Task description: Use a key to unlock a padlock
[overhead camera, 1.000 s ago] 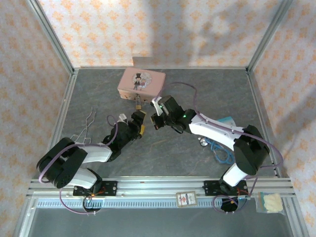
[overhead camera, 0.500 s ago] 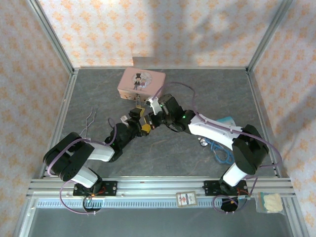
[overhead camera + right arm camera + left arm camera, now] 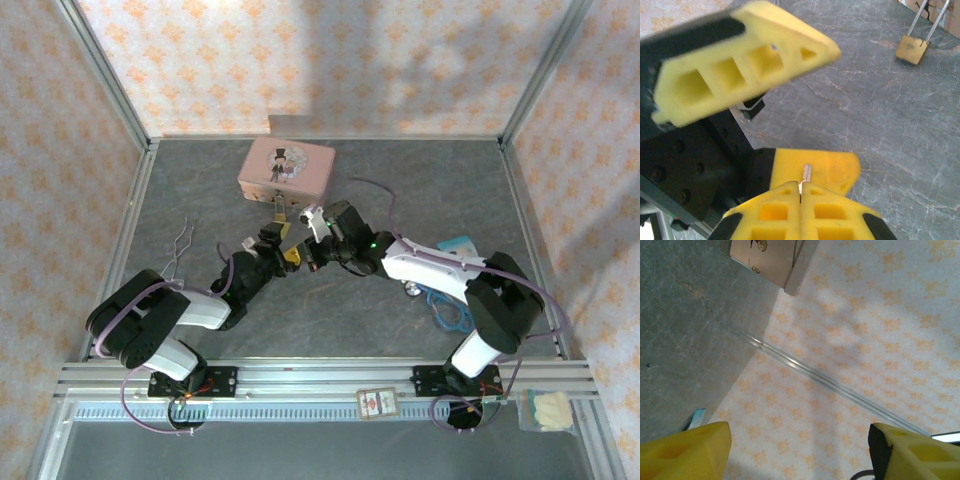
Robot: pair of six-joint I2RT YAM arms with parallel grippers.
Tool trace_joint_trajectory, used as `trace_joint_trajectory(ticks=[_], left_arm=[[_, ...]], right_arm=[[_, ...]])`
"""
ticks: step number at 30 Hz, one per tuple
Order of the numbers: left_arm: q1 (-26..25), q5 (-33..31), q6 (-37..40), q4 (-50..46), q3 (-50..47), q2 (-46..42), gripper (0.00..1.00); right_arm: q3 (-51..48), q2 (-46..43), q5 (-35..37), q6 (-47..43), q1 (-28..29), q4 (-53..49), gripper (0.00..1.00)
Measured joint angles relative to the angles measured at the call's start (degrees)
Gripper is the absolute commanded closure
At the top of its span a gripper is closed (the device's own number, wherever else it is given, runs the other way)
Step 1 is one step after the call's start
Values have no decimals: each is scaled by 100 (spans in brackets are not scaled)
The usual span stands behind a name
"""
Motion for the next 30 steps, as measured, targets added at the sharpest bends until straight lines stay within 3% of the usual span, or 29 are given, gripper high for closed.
trace_joint_trajectory(ticks=[4, 10, 22, 30], left_arm=[[0, -96, 48, -50, -7, -133, 41], [0, -240, 203, -177, -7, -402, 65], [0, -184, 452, -190, -2, -289, 56], [-74, 2, 448, -81, 4, 83, 70]], right_arm=[[-66, -74, 0, 2, 0, 0, 100], [-66, -190, 0, 0, 0, 33, 100], [-66, -376, 59, -2, 0, 55, 100], [-66, -437, 66, 0, 0, 87, 100]])
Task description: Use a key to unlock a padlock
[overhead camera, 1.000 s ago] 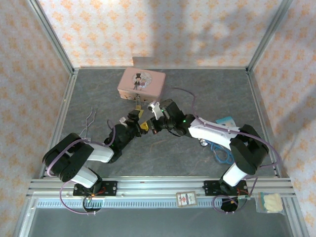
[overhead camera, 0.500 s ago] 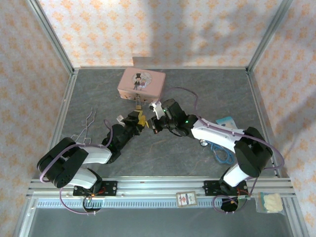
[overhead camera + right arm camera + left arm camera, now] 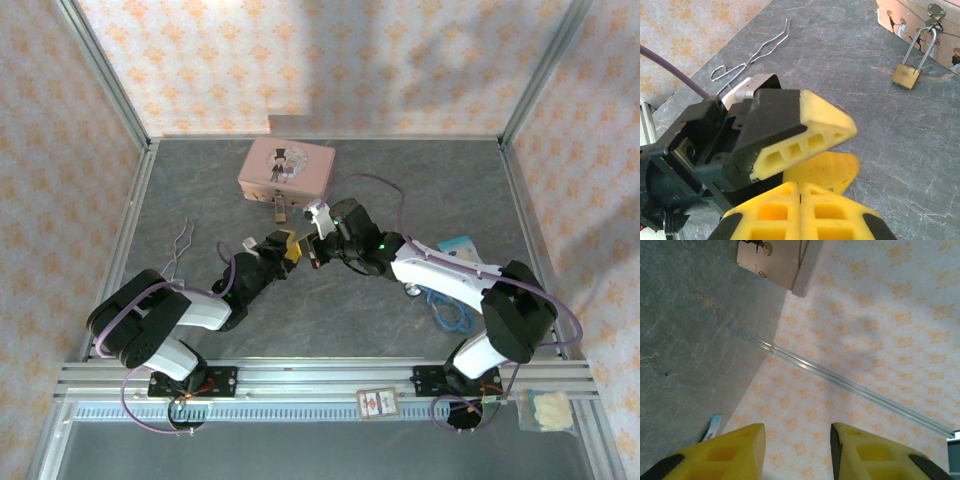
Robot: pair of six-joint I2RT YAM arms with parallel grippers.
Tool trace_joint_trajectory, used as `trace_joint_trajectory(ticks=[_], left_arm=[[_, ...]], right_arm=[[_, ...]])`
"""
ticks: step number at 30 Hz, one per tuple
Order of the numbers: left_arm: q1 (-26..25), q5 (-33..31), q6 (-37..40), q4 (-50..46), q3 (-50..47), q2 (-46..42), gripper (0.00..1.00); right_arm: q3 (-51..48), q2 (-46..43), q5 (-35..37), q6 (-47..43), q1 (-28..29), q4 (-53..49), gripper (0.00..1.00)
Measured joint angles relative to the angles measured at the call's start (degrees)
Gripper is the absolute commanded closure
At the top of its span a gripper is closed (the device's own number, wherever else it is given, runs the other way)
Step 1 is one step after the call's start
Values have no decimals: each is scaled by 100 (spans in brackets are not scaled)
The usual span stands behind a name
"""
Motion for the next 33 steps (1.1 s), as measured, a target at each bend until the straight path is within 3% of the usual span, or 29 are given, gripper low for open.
trace_joint_trajectory(ticks=[3, 6, 7, 14, 26, 31, 33], left_arm=[[0, 26, -15, 83, 2, 70, 68], [0, 55, -72, 133, 2, 114, 43], [0, 72, -116, 149, 2, 114, 40], [-118, 111, -511, 295, 0, 184, 31], [-118, 42, -511, 284, -9, -55, 44], [-118, 39, -511, 262, -22, -55, 64], [-116, 33, -511, 260, -44, -52, 78]], right_arm=[[0, 0, 0, 0, 0, 0, 100], [0, 0, 0, 0, 0, 0, 100], [0, 0, 0, 0, 0, 0, 100], [0, 4, -2, 0, 0, 149, 100], [-2, 116, -42, 24, 0, 280, 100], [-24, 114, -37, 24, 0, 393, 100], [-24, 107, -35, 24, 0, 455, 100]])
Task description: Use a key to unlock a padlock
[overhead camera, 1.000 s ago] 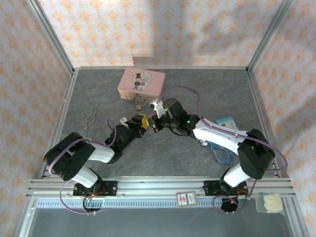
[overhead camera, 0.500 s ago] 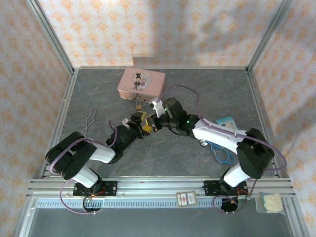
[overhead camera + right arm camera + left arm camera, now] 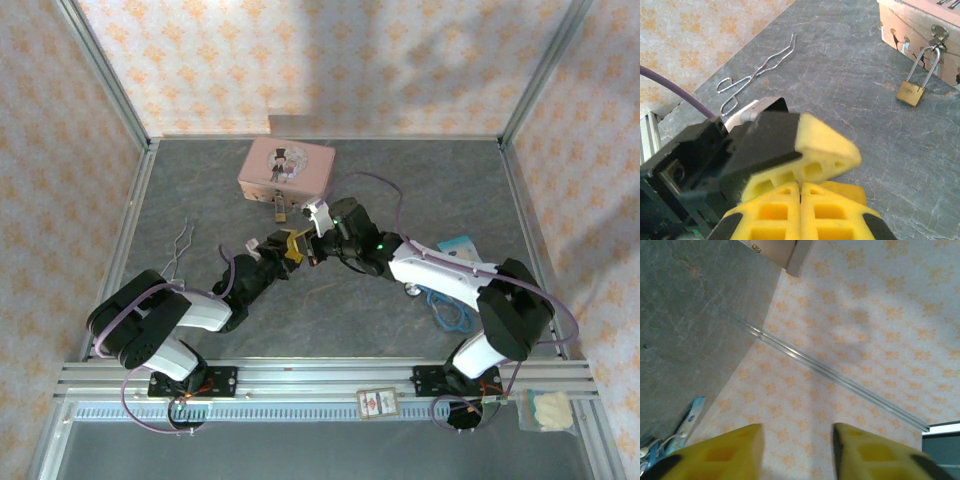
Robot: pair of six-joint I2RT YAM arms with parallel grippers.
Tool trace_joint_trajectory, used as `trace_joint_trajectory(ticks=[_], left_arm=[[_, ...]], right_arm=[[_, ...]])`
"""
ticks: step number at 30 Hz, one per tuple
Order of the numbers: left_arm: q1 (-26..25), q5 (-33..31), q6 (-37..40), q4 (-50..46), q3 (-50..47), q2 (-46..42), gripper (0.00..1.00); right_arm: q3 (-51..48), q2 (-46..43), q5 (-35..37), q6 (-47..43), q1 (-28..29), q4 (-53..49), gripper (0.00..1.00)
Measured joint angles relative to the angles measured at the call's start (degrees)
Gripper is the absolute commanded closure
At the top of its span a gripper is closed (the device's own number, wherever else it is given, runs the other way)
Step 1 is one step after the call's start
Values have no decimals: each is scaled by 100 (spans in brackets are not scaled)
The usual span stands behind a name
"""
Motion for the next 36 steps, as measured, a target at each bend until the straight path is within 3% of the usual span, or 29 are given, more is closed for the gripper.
trace_joint_trajectory(ticks=[4, 7, 12, 14, 26, 31, 36], left_arm=[[4, -50, -2, 48, -9, 11, 100], [4, -50, -2, 66, -7, 94, 100], [13, -20, 120, 166, 15, 197, 100], [70, 81, 483, 146, 125, 260, 100], [170, 813, 3626, -470, 1182, -63, 100], [166, 1012, 4356, -710, 1248, -284, 100], [127, 1117, 4601, -752, 1248, -295, 100]], right_arm=[[-20, -9, 13, -2, 0, -42, 100], [-70, -15, 13, 0, 0, -114, 100], [-175, -179, 61, 170, -42, -142, 63], [-308, -417, 31, 326, -157, -96, 56], [-1495, -1054, -1379, 1742, -1161, 1270, 56], [-1930, -1054, -1926, 2271, -1300, 1982, 59], [-1952, -1047, -2334, 2664, -1300, 2697, 63]])
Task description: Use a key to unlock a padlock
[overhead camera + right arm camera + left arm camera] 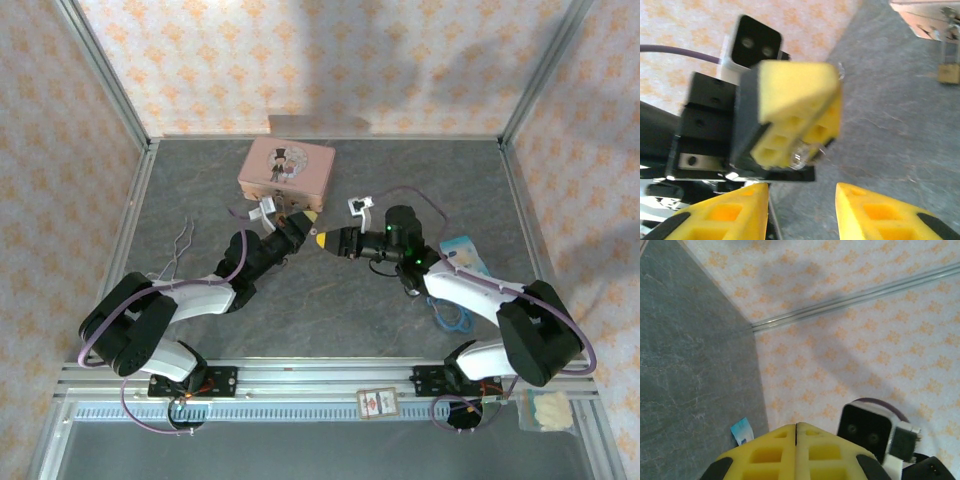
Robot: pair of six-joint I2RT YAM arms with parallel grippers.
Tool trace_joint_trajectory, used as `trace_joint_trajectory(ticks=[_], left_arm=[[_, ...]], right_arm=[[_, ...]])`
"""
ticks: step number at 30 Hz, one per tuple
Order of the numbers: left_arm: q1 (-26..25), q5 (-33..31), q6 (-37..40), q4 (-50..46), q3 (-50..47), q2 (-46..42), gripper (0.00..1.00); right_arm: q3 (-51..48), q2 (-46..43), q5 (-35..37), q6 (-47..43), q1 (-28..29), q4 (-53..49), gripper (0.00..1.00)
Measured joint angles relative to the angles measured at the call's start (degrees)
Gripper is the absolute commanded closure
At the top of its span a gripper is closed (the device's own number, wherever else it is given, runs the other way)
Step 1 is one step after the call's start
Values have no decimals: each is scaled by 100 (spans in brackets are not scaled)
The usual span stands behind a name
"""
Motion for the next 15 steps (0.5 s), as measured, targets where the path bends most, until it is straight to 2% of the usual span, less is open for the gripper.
trace_joint_trajectory(ticks=[5, 15], left_arm=[[-46, 68, 35, 15, 0, 0, 100], [-153, 162, 33, 214, -2, 0, 100]], right_arm=[[0, 94, -122, 192, -15, 374, 67], [0, 289, -122, 280, -31, 531, 67]])
